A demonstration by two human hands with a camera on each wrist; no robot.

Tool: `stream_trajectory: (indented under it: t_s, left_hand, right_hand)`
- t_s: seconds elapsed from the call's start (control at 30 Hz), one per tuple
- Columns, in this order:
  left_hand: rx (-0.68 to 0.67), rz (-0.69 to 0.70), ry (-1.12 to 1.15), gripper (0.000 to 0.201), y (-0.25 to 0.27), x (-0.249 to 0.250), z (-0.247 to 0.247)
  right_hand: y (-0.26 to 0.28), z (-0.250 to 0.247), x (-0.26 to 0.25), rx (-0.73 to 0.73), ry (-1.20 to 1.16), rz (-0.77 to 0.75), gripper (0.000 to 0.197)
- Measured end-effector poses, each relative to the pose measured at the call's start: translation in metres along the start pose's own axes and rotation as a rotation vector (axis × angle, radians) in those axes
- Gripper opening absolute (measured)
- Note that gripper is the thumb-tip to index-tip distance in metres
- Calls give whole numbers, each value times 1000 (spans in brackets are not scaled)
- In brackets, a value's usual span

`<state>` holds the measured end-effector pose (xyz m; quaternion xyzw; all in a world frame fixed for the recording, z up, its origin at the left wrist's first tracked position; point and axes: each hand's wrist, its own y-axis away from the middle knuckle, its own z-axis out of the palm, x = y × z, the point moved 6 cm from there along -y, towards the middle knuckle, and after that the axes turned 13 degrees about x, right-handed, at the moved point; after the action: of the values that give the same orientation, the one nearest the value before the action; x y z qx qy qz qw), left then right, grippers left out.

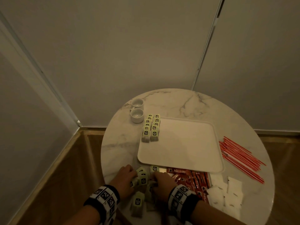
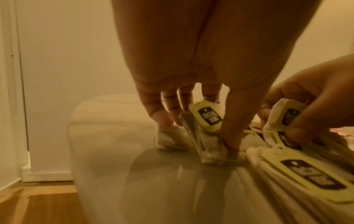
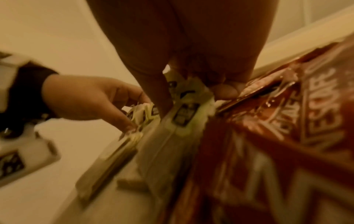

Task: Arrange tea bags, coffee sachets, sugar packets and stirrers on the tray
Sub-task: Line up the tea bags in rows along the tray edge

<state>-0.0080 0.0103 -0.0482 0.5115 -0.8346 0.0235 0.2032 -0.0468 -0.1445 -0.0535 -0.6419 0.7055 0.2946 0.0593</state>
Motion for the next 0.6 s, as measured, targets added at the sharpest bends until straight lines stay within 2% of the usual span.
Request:
stream_trajectory:
  t_s: [0.07, 0.17, 0.23, 0.3, 0.37, 0.4, 0.47, 0.6]
  left_hand:
    - [32, 0, -6, 25, -3, 4, -3]
    - [77, -37, 12, 11, -8, 6, -13]
    - [102, -43, 47, 10, -11, 10, -21]
    - [133, -37, 177, 1, -12, 15, -30]
    - [163, -57, 340, 16, -13, 21, -38]
    - [194, -74, 416, 16, -15, 22, -43]
    - [249, -135, 548, 6, -19, 24, -53]
    - [297, -296, 829, 8, -33, 25, -68]
  right_hand:
    - [-2, -9, 4, 5, -74, 21, 9]
    - [-7, -28, 10, 44, -201, 38, 15]
    - [-11, -41, 15, 76, -274, 70, 18]
    - [-16, -54, 19, 116, -333, 95, 21]
    - [-20, -65, 21, 155, -411, 108, 22]
    - [-21, -71, 22, 169, -458, 112, 22]
    - [-21, -82, 21, 179, -576, 120, 22]
    - [-21, -103, 10, 185, -829, 130, 26]
